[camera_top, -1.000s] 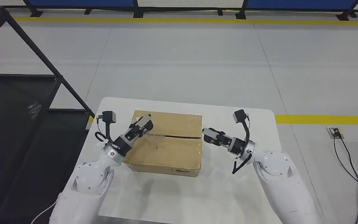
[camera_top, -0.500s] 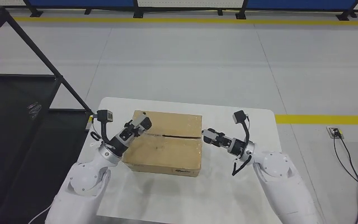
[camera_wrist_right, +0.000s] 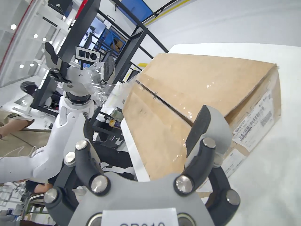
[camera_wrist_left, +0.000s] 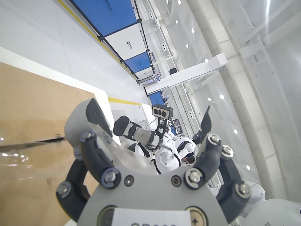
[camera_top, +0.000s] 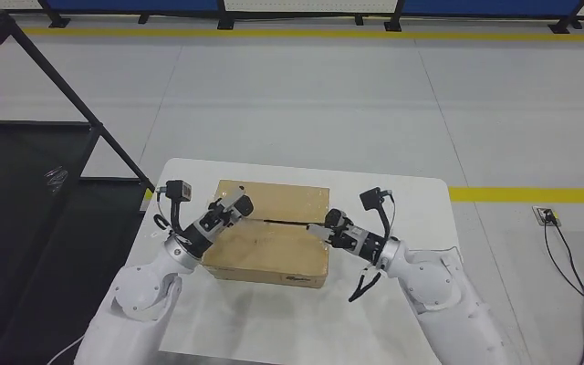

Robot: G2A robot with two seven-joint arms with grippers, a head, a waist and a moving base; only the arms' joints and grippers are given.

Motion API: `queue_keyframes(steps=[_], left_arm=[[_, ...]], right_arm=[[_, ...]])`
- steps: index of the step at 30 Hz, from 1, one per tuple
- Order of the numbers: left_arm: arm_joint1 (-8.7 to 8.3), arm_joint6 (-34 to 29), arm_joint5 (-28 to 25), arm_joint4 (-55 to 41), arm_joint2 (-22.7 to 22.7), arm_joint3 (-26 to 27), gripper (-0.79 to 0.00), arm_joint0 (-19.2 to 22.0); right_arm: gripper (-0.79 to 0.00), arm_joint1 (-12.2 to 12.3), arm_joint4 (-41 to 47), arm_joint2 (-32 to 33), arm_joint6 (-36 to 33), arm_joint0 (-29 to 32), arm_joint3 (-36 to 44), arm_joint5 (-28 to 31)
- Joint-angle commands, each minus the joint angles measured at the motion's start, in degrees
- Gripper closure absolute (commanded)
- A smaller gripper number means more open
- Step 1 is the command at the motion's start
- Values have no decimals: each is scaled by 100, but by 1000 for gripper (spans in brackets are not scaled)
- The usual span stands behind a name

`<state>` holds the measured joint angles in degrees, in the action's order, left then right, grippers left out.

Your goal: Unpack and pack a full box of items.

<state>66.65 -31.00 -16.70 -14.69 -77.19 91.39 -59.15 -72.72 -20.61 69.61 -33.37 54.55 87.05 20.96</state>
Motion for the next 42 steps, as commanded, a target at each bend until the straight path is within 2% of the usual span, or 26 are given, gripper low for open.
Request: queue_keyframes(steps=[1, 5, 13, 16, 21, 26, 27, 29, 30, 31, 33, 40, 42], left_arm=[[24, 19, 61, 6, 141, -38, -785, 86], [80, 171, 102, 100, 403, -163, -785, 263], [223, 696, 183, 224, 871, -515, -785, 651], [257, 791, 162, 275, 961, -569, -785, 707], [289, 842, 162, 324, 1015, -589, -785, 737], [308, 854, 162, 379, 1023, -560, -785, 714], [311, 850, 161, 387, 1023, -555, -785, 709], [317, 849, 161, 396, 1017, -548, -785, 699], [319, 848, 162, 400, 1014, -545, -785, 695], [323, 844, 160, 395, 1011, -542, -785, 691], [328, 844, 160, 391, 997, -540, -785, 684], [343, 808, 172, 403, 952, -531, -785, 672], [347, 785, 185, 405, 947, -532, -785, 674]], right_arm=[[-785, 5, -231, 8, 243, 144, 135, -205], [-785, 31, -319, 101, 429, 376, 285, -268], [-785, 86, -451, 222, 508, 669, 437, -35], [-785, 76, -974, 103, 970, 815, 699, -44], [-785, 4, -2358, -438, 1750, 1001, 1226, -790], [-785, -117, -2983, -981, 2035, 766, 1201, -1445], [-767, -142, -3062, -1072, 2084, 707, 1167, -1533], [-545, -187, -3195, -1225, 2099, 580, 1076, -1666], [-526, -208, -3241, -1291, 2079, 516, 1030, -1725], [-437, -227, -3278, -1350, 2051, 455, 991, -1761], [-437, -264, -3364, -1449, 2028, 349, 921, -1849], [-332, -381, -3834, -1766, 2050, 164, 795, -2276], [-332, -405, -3879, -1805, 2035, 146, 784, -2321]])
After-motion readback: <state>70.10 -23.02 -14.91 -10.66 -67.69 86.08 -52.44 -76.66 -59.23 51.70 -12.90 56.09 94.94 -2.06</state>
